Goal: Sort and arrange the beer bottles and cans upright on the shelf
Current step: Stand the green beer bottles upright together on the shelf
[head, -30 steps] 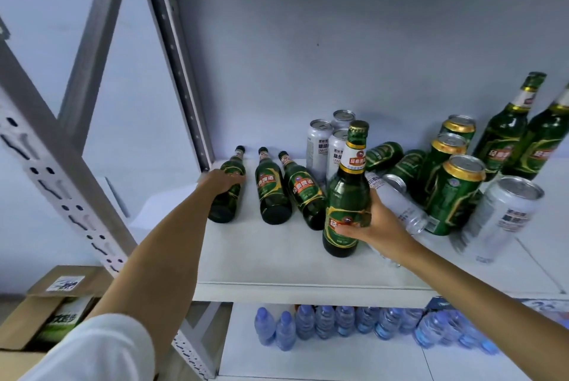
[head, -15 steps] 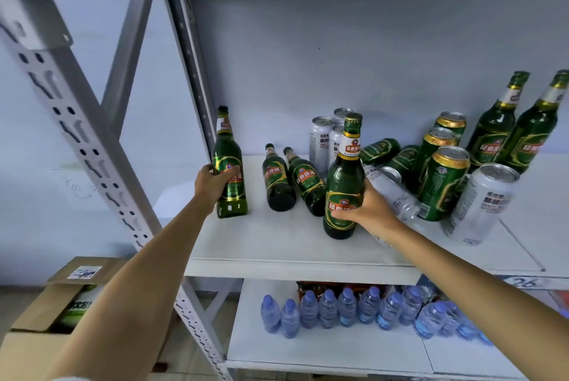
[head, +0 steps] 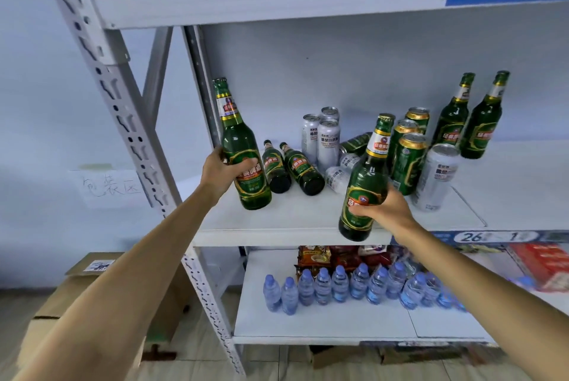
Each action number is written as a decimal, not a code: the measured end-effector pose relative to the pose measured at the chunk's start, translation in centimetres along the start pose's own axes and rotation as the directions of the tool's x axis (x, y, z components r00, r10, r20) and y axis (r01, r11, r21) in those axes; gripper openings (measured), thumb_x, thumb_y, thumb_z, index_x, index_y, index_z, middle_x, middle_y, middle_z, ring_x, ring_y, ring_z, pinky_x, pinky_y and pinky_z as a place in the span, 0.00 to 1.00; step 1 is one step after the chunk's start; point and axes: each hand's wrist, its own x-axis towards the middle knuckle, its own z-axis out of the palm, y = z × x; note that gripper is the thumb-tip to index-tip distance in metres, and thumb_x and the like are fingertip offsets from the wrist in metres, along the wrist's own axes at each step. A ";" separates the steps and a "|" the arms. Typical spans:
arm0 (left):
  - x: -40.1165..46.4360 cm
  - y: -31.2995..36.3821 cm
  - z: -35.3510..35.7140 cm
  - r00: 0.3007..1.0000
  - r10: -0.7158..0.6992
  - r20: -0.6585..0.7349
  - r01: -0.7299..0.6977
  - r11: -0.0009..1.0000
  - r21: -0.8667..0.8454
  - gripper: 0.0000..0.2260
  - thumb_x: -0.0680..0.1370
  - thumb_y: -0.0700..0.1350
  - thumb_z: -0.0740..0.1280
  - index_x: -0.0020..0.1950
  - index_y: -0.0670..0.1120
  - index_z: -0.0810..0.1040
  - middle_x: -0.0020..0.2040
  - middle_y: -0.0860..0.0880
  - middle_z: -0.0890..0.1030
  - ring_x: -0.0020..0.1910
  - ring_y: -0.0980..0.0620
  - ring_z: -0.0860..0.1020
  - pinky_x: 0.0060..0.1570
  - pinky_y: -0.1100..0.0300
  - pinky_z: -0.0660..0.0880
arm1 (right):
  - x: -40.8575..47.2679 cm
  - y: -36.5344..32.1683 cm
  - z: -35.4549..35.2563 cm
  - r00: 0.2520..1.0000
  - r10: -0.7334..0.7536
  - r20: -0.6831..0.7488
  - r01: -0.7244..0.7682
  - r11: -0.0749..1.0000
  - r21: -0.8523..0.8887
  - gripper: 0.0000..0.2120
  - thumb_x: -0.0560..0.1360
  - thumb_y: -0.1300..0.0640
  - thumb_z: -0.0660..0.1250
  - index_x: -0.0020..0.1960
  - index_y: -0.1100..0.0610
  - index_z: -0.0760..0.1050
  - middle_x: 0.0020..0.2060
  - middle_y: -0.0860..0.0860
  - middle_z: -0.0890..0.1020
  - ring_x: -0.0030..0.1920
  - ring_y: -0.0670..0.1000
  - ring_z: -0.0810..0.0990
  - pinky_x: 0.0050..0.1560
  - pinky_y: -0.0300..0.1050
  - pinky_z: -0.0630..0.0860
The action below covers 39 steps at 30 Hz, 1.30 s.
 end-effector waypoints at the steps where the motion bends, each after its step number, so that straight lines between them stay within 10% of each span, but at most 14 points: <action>1: -0.5 0.4 0.2 0.999 0.013 0.029 -0.014 1.000 0.013 0.26 0.69 0.43 0.77 0.64 0.43 0.72 0.51 0.52 0.79 0.51 0.52 0.78 0.43 0.65 0.74 | -0.8 -0.1 -1.1 1.000 -0.002 -0.008 0.002 1.000 -0.011 0.33 0.58 0.61 0.82 0.60 0.52 0.73 0.52 0.49 0.82 0.53 0.51 0.80 0.56 0.47 0.74; 6: -4.0 3.0 2.9 0.987 0.044 0.153 -0.056 0.996 0.074 0.32 0.64 0.51 0.79 0.65 0.46 0.72 0.57 0.50 0.80 0.55 0.49 0.79 0.55 0.51 0.76 | -4.4 -0.1 -7.9 0.999 -0.006 -0.043 0.002 0.997 -0.075 0.36 0.56 0.58 0.82 0.61 0.50 0.74 0.53 0.50 0.83 0.54 0.52 0.81 0.59 0.52 0.76; 26: -15.3 17.0 33.5 0.902 0.116 0.415 -0.094 0.993 -0.073 0.29 0.67 0.42 0.78 0.66 0.44 0.71 0.56 0.49 0.80 0.55 0.50 0.79 0.58 0.51 0.76 | -6.9 7.8 -39.1 1.000 0.014 0.025 -0.012 0.996 -0.084 0.52 0.40 0.47 0.84 0.62 0.53 0.73 0.54 0.51 0.83 0.55 0.55 0.82 0.60 0.58 0.76; 39: -8.0 16.3 49.5 0.925 0.024 0.380 -0.075 0.990 0.120 0.33 0.64 0.44 0.80 0.65 0.46 0.70 0.57 0.50 0.78 0.56 0.50 0.76 0.58 0.54 0.73 | 6.9 10.3 -45.4 0.999 0.015 0.052 -0.010 0.995 -0.103 0.35 0.58 0.63 0.81 0.61 0.51 0.72 0.54 0.50 0.82 0.55 0.53 0.81 0.58 0.51 0.76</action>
